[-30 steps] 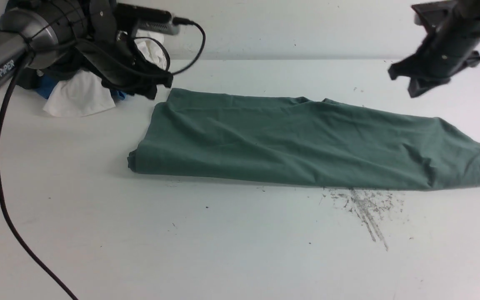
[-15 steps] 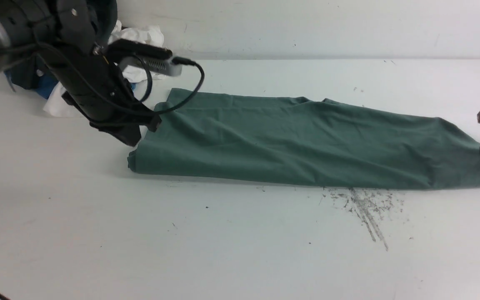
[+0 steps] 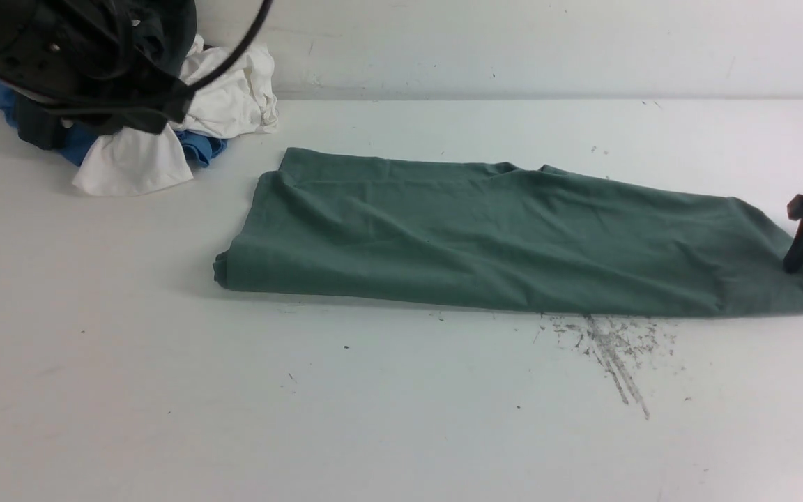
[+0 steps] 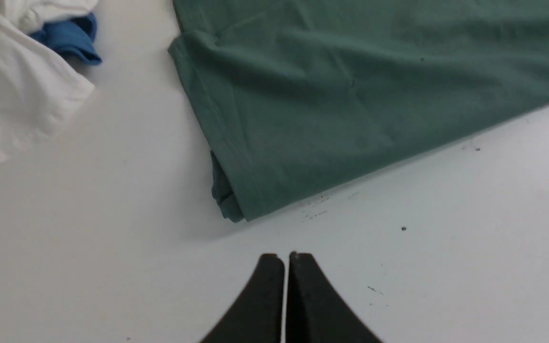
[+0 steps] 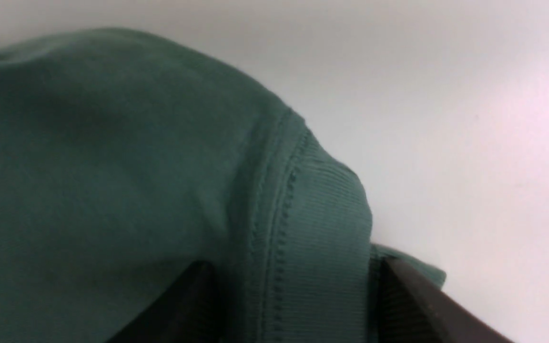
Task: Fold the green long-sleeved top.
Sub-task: Use the right arm to clamp the right edge of the fabric, then use the right arm to drag the right edge of the fabric to the left and folds it over the left edge
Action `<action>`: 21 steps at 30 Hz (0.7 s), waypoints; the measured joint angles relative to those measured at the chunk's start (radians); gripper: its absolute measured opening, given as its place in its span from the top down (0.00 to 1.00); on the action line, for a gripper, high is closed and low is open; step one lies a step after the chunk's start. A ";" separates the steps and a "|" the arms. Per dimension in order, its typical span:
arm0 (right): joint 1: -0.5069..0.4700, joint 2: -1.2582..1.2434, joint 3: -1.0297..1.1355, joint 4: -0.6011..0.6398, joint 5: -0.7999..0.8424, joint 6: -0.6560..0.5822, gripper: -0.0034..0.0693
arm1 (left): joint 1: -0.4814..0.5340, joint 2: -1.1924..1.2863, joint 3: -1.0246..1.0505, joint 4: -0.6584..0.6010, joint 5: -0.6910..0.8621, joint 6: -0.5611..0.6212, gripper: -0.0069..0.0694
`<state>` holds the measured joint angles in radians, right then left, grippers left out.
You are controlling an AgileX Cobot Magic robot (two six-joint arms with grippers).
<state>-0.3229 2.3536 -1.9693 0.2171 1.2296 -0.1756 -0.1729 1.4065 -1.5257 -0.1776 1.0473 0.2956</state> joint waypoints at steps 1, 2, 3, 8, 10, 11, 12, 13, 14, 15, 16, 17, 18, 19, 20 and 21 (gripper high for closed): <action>0.000 0.001 0.000 0.009 -0.003 -0.017 0.49 | 0.000 -0.031 0.000 0.005 0.001 0.000 0.92; 0.000 0.002 0.000 0.020 -0.004 -0.029 0.56 | 0.000 -0.063 0.000 0.009 0.002 0.000 0.92; 0.000 0.002 0.000 0.027 -0.004 -0.036 0.63 | 0.000 -0.083 0.000 0.013 0.005 0.000 0.92; -0.008 -0.006 0.000 0.039 -0.002 -0.085 0.85 | 0.000 -0.243 0.022 0.106 0.077 -0.050 0.92; -0.017 -0.015 -0.005 0.025 0.002 -0.085 0.85 | 0.000 -0.284 0.052 0.144 0.092 -0.072 0.92; -0.032 -0.030 -0.018 0.011 0.007 -0.079 0.85 | 0.000 -0.335 0.093 0.188 0.108 -0.099 0.92; -0.050 -0.044 -0.026 0.005 0.009 -0.071 0.85 | 0.000 -0.372 0.147 0.235 0.116 -0.132 0.92; -0.075 -0.076 -0.041 0.002 0.011 -0.060 0.85 | 0.000 -0.409 0.199 0.275 0.122 -0.164 0.92; -0.092 -0.092 -0.053 0.004 0.013 -0.053 0.85 | 0.000 -0.446 0.244 0.305 0.125 -0.192 0.92; -0.111 -0.119 -0.070 0.011 0.013 -0.048 0.85 | 0.000 -0.473 0.293 0.335 0.126 -0.227 0.92; -0.125 -0.147 -0.086 0.029 0.013 -0.047 0.85 | 0.000 -0.505 0.355 0.368 0.123 -0.264 0.92; -0.128 -0.158 -0.089 0.036 0.013 -0.047 0.85 | 0.000 -0.517 0.380 0.386 0.121 -0.280 0.92; -0.136 -0.201 -0.109 0.071 0.013 -0.046 0.85 | 0.000 -0.555 0.481 0.422 0.101 -0.334 0.92; -0.126 -0.229 -0.121 0.102 0.013 -0.047 0.85 | 0.000 -0.584 0.552 0.446 0.078 -0.380 0.92; -0.108 -0.249 -0.128 0.123 0.013 -0.047 0.85 | 0.000 -0.598 0.616 0.461 0.053 -0.420 0.92; -0.079 -0.265 -0.133 0.139 0.013 -0.047 0.85 | 0.000 -0.606 0.661 0.466 0.033 -0.445 0.92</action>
<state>-0.4018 2.0886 -2.1028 0.3557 1.2424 -0.2224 -0.1729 0.8004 -0.8642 0.2884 1.0802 -0.1495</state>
